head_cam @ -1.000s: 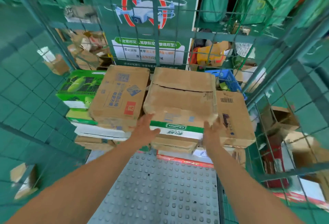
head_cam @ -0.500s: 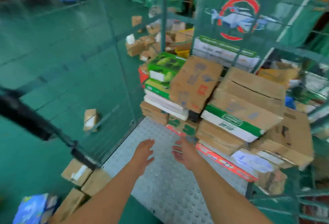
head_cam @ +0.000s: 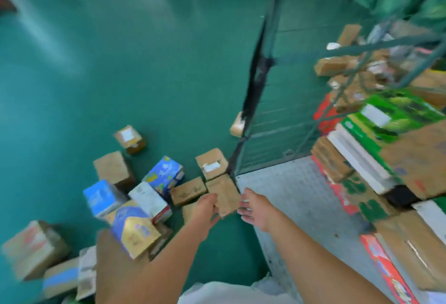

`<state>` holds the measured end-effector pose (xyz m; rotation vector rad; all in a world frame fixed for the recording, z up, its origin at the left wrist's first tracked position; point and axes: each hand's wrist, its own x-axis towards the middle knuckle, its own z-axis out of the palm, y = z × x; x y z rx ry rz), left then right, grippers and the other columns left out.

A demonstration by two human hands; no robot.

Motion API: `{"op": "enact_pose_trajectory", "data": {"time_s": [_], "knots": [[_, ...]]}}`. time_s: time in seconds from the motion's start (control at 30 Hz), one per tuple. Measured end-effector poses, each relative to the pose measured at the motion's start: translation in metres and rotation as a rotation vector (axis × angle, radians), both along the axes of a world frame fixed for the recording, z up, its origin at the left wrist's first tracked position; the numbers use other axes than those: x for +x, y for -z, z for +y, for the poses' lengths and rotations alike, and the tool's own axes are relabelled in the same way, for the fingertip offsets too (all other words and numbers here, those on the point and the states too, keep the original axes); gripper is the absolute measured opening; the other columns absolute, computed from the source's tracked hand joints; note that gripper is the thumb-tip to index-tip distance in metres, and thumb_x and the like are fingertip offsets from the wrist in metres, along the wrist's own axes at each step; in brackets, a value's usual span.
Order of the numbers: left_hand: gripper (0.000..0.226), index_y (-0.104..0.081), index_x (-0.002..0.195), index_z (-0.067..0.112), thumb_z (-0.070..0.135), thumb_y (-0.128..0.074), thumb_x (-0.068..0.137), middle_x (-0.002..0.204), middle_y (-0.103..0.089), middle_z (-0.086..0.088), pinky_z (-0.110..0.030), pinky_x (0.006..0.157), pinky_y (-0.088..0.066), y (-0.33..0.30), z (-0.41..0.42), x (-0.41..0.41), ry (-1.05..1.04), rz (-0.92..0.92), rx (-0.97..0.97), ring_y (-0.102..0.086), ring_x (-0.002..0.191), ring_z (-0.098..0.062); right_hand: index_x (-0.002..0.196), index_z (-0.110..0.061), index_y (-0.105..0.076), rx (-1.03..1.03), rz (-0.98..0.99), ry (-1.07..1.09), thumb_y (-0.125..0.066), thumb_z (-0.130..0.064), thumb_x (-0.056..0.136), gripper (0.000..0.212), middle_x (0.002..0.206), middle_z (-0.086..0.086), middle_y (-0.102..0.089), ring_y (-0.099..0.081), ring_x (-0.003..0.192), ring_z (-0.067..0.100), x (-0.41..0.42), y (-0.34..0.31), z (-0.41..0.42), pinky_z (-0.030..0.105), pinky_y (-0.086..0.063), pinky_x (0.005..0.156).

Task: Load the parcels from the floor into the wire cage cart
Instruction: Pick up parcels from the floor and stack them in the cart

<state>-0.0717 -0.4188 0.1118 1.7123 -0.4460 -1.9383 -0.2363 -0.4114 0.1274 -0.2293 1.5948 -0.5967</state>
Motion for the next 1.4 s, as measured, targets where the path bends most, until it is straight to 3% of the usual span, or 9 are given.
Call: {"op": "enact_pose_trajectory", "data": {"time_s": [0.1,0.23,0.37,0.5,0.6,0.7,0.97,1.23,1.4], "knots": [[0.014,-0.058,0.092,0.021,0.027,-0.054,0.105,0.092,-0.059,0.003,-0.032,0.081,-0.048,-0.003,0.004,0.053,-0.157,-0.008,-0.007,-0.055,0.080,-0.012,0.113,-0.011,-0.064,0.008,0.039,-0.142,-0.047,-0.044,0.106,0.037,0.108,0.007,-0.068,-0.066,0.096,0.021,0.053,-0.006,-0.016,0.037,-0.054,0.090],[0.010,-0.061,0.106,0.026,0.035,-0.059,0.103,0.114,-0.064,0.003,-0.041,0.105,-0.051,0.007,0.009,0.109,-0.289,0.003,0.010,-0.064,0.104,-0.018,0.110,-0.011,-0.064,0.007,0.069,-0.288,-0.046,-0.040,0.107,0.034,0.096,0.005,-0.066,-0.059,0.081,0.019,0.108,-0.003,-0.035,0.036,-0.053,0.089],[0.014,-0.061,0.114,0.027,0.035,-0.060,0.103,0.111,-0.064,0.005,-0.036,0.094,-0.053,0.013,0.004,0.142,-0.410,-0.004,0.040,-0.062,0.096,-0.013,0.112,-0.012,-0.064,0.033,0.064,-0.398,-0.046,-0.042,0.107,0.035,0.105,0.006,-0.065,-0.059,0.088,0.019,0.143,0.007,-0.055,0.029,-0.050,0.072],[0.025,-0.061,0.127,0.023,0.033,-0.060,0.103,0.112,-0.064,0.005,-0.031,0.081,-0.054,0.019,-0.012,0.159,-0.466,-0.013,0.058,-0.062,0.098,-0.012,0.112,-0.013,-0.064,0.043,0.062,-0.485,-0.048,-0.041,0.106,0.033,0.101,0.005,-0.065,-0.060,0.083,0.018,0.161,0.020,-0.082,0.030,-0.051,0.073],[0.031,-0.057,0.131,0.020,0.032,-0.060,0.103,0.125,-0.063,0.000,-0.037,0.096,-0.055,0.028,-0.029,0.162,-0.527,-0.025,0.097,-0.063,0.111,-0.018,0.113,-0.012,-0.065,0.066,0.075,-0.543,-0.051,-0.042,0.105,0.034,0.103,0.006,-0.067,-0.063,0.086,0.020,0.163,0.035,-0.106,0.034,-0.052,0.080],[0.029,-0.057,0.129,0.022,0.034,-0.061,0.102,0.121,-0.065,0.002,-0.043,0.106,-0.052,0.036,-0.052,0.156,-0.540,-0.062,0.135,-0.063,0.114,-0.019,0.113,-0.013,-0.065,0.088,0.063,-0.566,-0.052,-0.040,0.105,0.031,0.108,0.007,-0.069,-0.064,0.090,0.021,0.156,0.047,-0.132,0.037,-0.053,0.088],[0.021,-0.055,0.116,0.024,0.037,-0.063,0.101,0.114,-0.064,0.004,-0.042,0.105,-0.052,0.066,-0.108,0.129,-0.533,-0.113,0.246,-0.062,0.111,-0.019,0.115,-0.014,-0.064,0.201,0.089,-0.623,-0.052,-0.031,0.104,0.024,0.109,0.009,-0.071,-0.067,0.098,0.023,0.125,0.103,-0.188,0.034,-0.052,0.080],[0.016,-0.056,0.111,0.030,0.042,-0.060,0.102,0.116,-0.062,0.007,-0.037,0.098,-0.053,0.103,-0.108,0.139,-0.609,-0.139,0.314,-0.061,0.108,-0.016,0.109,-0.013,-0.063,0.299,0.133,-0.770,-0.051,-0.024,0.104,0.016,0.111,0.010,-0.071,-0.067,0.107,0.026,0.155,0.141,-0.204,0.039,-0.054,0.099],[0.026,-0.056,0.124,0.024,0.040,-0.057,0.103,0.120,-0.062,0.004,-0.036,0.097,-0.052,0.140,-0.092,0.160,-0.629,-0.135,0.342,-0.061,0.110,-0.016,0.111,-0.013,-0.064,0.340,0.139,-0.833,-0.052,-0.026,0.104,0.019,0.109,0.008,-0.071,-0.065,0.093,0.021,0.186,0.172,-0.195,0.036,-0.054,0.093]]}}
